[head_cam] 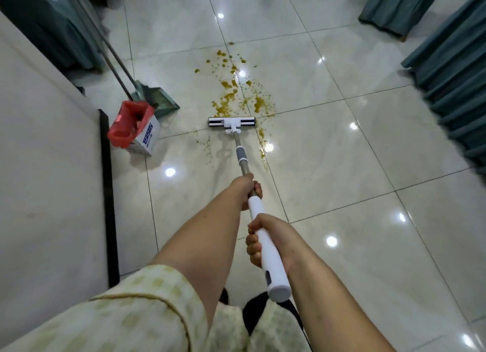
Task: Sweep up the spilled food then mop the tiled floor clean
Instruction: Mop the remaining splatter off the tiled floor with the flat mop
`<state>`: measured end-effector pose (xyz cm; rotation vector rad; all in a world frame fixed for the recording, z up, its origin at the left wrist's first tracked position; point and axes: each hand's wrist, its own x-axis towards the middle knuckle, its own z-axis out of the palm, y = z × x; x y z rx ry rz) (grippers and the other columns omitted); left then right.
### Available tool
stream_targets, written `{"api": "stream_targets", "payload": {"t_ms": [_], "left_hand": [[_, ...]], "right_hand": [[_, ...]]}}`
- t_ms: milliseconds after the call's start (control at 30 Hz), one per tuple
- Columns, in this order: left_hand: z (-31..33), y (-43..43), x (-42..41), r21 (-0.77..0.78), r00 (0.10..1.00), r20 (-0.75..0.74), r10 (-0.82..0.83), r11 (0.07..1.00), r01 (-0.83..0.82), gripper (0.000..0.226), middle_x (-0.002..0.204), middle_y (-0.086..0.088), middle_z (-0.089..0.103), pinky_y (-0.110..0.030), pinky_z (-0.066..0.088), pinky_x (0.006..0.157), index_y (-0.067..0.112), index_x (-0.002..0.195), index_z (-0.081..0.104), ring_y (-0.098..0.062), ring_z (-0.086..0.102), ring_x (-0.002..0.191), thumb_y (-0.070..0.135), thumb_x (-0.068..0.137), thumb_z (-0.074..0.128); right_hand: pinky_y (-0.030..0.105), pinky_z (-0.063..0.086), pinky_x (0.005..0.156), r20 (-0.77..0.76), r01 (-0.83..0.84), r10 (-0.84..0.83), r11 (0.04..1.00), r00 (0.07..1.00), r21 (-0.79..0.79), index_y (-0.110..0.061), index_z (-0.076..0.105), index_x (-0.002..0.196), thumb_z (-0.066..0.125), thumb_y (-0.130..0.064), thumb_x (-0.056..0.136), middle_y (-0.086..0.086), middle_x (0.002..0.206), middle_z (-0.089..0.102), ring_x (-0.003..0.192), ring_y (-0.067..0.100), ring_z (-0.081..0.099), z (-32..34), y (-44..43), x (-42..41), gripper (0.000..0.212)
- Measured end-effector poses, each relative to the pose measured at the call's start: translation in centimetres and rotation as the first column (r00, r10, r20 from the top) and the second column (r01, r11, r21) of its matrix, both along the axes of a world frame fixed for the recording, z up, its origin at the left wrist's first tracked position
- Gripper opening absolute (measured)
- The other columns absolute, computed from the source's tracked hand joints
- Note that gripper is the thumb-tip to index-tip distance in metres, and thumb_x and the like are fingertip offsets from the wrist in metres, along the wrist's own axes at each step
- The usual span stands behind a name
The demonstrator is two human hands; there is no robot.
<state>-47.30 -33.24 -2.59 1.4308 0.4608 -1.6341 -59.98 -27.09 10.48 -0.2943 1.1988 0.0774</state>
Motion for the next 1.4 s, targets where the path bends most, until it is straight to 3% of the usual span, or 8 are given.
{"api": "stream_targets", "payload": {"t_ms": [233,400,600,1067,1200,1300,1400], "left_hand": [[0.1,-9.6,9.1,-0.035,0.999,0.036,-0.03,0.999,0.031,0.021,0.062,0.0,0.038,-0.011,0.03,0.035,0.012,0.086,0.04,-0.01,0.034,0.04,0.027,0.1,0.043],[0.6,-17.9,16.3,0.014,0.995,0.088,-0.057,0.998,0.056,0.033,0.06,0.0,0.039,-0.01,0.031,0.035,0.011,0.077,0.039,-0.011,0.034,0.028,0.036,0.098,0.042],[2.5,-26.5,25.0,0.02,0.974,0.195,-0.113,0.994,0.111,0.026,0.051,-0.003,0.038,-0.01,0.031,0.035,0.012,0.082,0.036,-0.012,0.033,0.027,0.031,0.099,0.039],[1.8,-41.1,45.3,-0.026,0.977,0.161,-0.136,0.989,0.142,0.026,0.058,-0.002,0.039,-0.009,0.03,0.037,0.012,0.08,0.036,-0.01,0.033,0.032,0.027,0.1,0.034],[1.6,-46.4,51.9,-0.018,0.98,0.144,-0.138,0.99,0.142,0.03,0.062,-0.002,0.038,-0.01,0.031,0.04,0.013,0.081,0.037,-0.01,0.034,0.037,0.035,0.1,0.038],[0.5,-50.7,56.2,-0.012,0.969,0.172,-0.178,0.983,0.183,0.039,0.061,-0.002,0.039,-0.016,0.029,0.047,0.011,0.078,0.037,-0.012,0.034,0.043,0.044,0.099,0.039],[-1.0,-54.5,60.0,-0.035,0.964,0.196,-0.177,0.982,0.187,0.035,0.06,-0.004,0.039,-0.019,0.029,0.047,0.01,0.078,0.038,-0.014,0.034,0.046,0.036,0.1,0.035]], "right_hand": [[0.019,0.037,0.035,0.021,0.007,-0.007,1.0,1.0,-0.006,-0.007,0.046,0.084,0.05,-0.004,0.081,0.005,0.057,0.045,0.039,0.014,0.04,0.2,-9.8,8.9,0.006],[0.019,0.043,0.039,0.054,-0.016,0.016,1.0,0.998,-0.002,-0.006,0.051,0.089,0.052,-0.004,0.083,0.006,0.062,0.048,0.044,0.014,0.045,1.0,-18.3,15.7,0.006],[0.021,0.047,0.041,0.118,-0.006,0.006,1.0,0.993,-0.006,-0.005,0.051,0.091,0.053,-0.006,0.084,0.006,0.062,0.05,0.046,0.014,0.049,3.4,-26.5,24.2,0.007],[0.019,0.045,0.042,0.07,0.06,-0.057,0.998,0.996,-0.032,-0.008,0.05,0.089,0.05,-0.006,0.086,0.005,0.062,0.047,0.044,0.013,0.046,2.9,-40.3,45.3,0.004],[0.018,0.042,0.039,0.055,0.108,-0.107,0.994,0.993,-0.024,-0.007,0.048,0.088,0.051,-0.005,0.084,0.005,0.062,0.047,0.042,0.013,0.045,2.2,-44.9,52.2,0.005],[0.019,0.042,0.038,0.045,0.108,-0.106,0.993,0.993,-0.036,-0.007,0.048,0.085,0.051,-0.005,0.084,0.005,0.062,0.047,0.043,0.013,0.044,0.7,-48.5,56.8,0.003],[0.02,0.042,0.039,0.044,0.081,-0.078,0.996,0.996,-0.049,-0.007,0.049,0.083,0.051,-0.006,0.084,0.004,0.061,0.048,0.042,0.014,0.045,-1.2,-52.2,60.7,0.003]]}}
